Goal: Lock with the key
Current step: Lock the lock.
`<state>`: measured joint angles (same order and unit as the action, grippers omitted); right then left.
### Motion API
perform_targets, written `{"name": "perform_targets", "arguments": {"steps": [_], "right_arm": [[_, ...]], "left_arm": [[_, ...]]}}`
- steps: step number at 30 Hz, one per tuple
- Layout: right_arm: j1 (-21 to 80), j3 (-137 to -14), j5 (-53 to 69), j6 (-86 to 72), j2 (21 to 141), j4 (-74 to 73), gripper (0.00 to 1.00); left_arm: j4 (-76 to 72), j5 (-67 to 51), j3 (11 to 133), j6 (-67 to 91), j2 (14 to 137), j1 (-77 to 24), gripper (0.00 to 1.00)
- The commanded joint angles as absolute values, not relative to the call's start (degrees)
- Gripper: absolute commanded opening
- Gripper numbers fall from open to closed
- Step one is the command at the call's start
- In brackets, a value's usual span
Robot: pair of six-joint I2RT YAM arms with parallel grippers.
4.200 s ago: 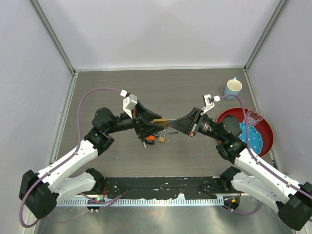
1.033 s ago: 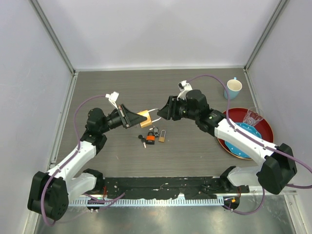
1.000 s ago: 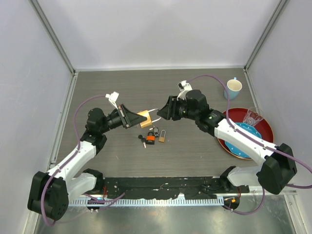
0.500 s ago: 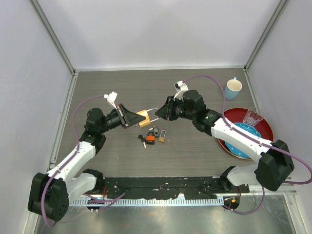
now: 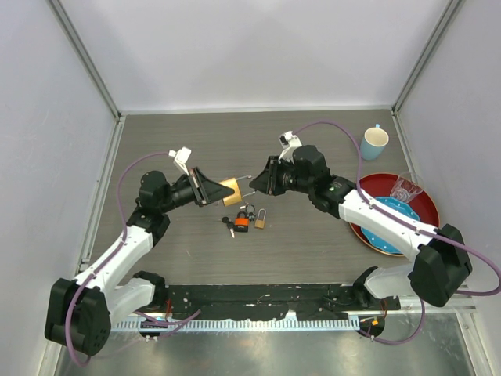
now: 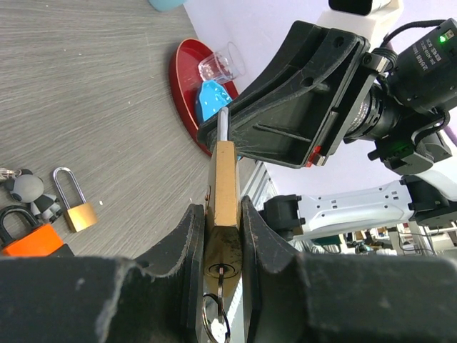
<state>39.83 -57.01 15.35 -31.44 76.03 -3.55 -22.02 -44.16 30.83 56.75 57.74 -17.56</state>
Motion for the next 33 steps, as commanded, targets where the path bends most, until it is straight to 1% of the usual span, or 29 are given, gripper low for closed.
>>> {"name": "perform_targets", "arguments": {"steps": [1, 8, 14, 27, 33], "right_arm": [[40.52, -59.59, 15.12, -31.82, 76.64, -0.35, 0.03], [41.92, -59.33, 14.85, -32.52, 77.69, 2.9, 0.02], [43.15, -59.85, 14.33, -32.61, 77.35, 2.55, 0.02], [47.63, -62.49, 13.18, -33.22, 76.29, 0.7, 0.02], [49.48, -64.86, 12.66, -32.7, 77.43, 0.44, 0.02]], "left_arm": [[-33.03, -47.46, 32.17, 61.08, 57.13, -17.84, 0.0], [-39.45, -47.46, 30.85, 65.74, 58.18, -17.84, 0.0], [-40.69, -46.94, 30.24, 66.71, 58.09, -17.84, 0.0], [-42.1, -44.3, 30.32, 65.39, 61.43, -20.47, 0.0], [-38.85, -41.93, 31.02, 62.76, 61.61, -21.53, 0.0]]}}
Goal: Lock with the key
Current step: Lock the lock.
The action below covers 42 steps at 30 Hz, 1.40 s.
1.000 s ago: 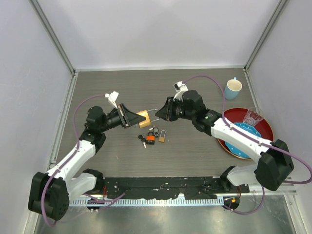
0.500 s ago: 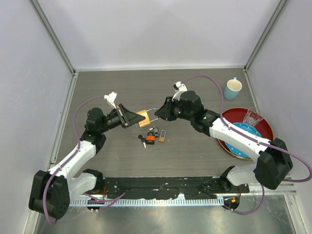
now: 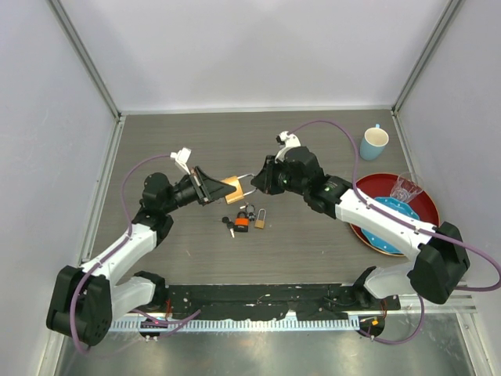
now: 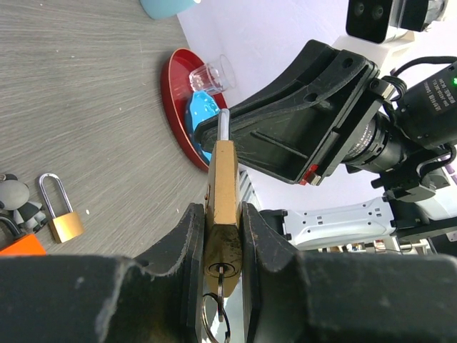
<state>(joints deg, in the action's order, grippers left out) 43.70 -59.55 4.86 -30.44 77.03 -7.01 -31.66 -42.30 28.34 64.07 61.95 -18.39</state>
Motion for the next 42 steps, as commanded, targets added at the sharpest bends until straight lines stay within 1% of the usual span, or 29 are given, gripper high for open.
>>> {"name": "perform_targets", "arguments": {"steps": [1, 3, 9, 15, 27, 34, 42], "right_arm": [[50.18, -65.3, 12.66, -32.61, 77.61, 0.44, 0.02], [50.8, -65.74, 12.57, -32.26, 78.13, 0.35, 0.02], [51.59, -65.22, 12.39, -31.46, 78.31, 0.44, 0.02], [52.82, -65.04, 13.36, -31.99, 77.7, 2.37, 0.02], [53.88, -65.74, 10.11, -31.9, 79.63, 1.84, 0.02], [54.14, -66.18, 11.25, -31.47, 79.89, 3.77, 0.02], [54.32, -66.36, 15.64, -29.8, 78.58, 6.5, 0.02]], "left_arm": [[-38.24, -41.58, 31.03, 62.41, 61.52, -21.97, 0.0], [-37.79, -41.31, 31.38, 62.57, 61.78, -22.32, 0.0], [-42.98, -42.19, 31.2, 65.65, 62.23, -22.5, 0.0], [-38.24, -40.26, 32.17, 61.97, 62.84, -23.9, 0.0], [-31.12, -35.33, 32.78, 57.22, 63.54, -26.1, 0.0], [-31.11, -35.59, 33.13, 57.13, 63.81, -26.45, 0.0], [-32.6, -35.6, 32.87, 57.3, 64.42, -27.16, 0.0]]}}
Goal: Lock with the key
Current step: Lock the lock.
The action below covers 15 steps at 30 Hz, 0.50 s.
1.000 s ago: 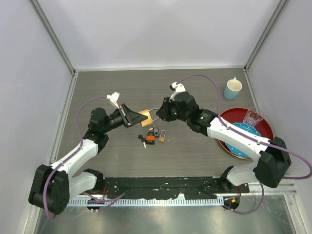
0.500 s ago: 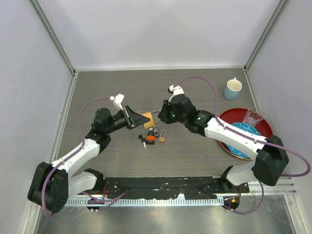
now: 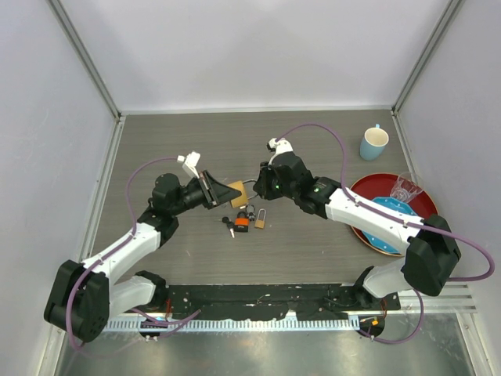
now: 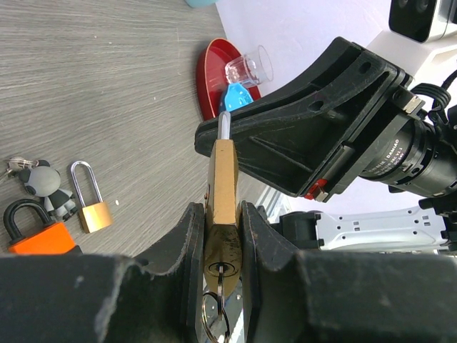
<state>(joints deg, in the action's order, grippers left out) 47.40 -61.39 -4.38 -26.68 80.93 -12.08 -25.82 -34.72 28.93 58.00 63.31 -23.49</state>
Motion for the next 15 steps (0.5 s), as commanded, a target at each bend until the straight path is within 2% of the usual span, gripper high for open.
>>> {"name": "perform_targets", "arguments": {"steps": [1, 15], "right_arm": [[54.4, -66.36, 15.73, -29.53, 78.4, 6.59, 0.02], [57.57, -67.41, 26.01, -26.98, 76.12, 12.13, 0.02]], "left_arm": [[-32.78, -35.33, 32.87, 57.3, 64.51, -27.25, 0.0], [-43.07, -38.15, 33.05, 59.33, 68.73, -29.0, 0.0]]}}
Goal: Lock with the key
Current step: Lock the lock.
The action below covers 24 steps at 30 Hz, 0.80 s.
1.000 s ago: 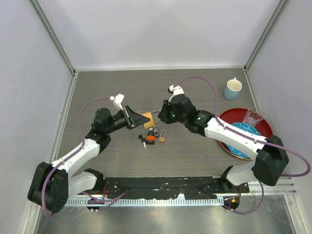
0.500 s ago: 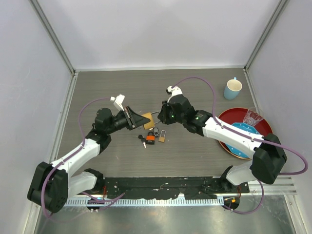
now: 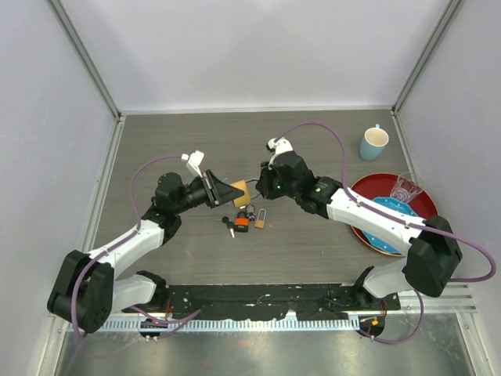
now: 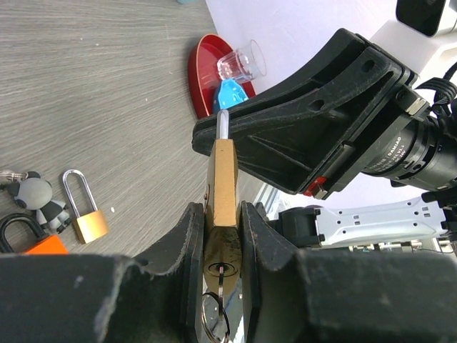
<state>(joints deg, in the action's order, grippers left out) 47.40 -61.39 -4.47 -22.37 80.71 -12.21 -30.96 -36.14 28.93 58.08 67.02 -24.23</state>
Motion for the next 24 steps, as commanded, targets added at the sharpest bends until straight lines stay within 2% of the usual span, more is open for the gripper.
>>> {"name": "perform_targets", "arguments": {"steps": [1, 12, 24], "right_arm": [[57.74, -67.5, 26.45, -26.98, 75.94, 12.22, 0.02], [59.24, -66.18, 35.06, -29.0, 74.62, 19.59, 0.02], [61.17, -65.04, 38.58, -30.32, 72.6, 23.64, 0.02]], "left_arm": [[-43.15, -37.97, 32.87, 59.24, 68.82, -29.0, 0.0], [-48.24, -35.77, 33.92, 60.47, 72.76, -30.94, 0.0], [-51.5, -33.31, 38.23, 61.17, 77.43, -35.32, 0.0]]}}
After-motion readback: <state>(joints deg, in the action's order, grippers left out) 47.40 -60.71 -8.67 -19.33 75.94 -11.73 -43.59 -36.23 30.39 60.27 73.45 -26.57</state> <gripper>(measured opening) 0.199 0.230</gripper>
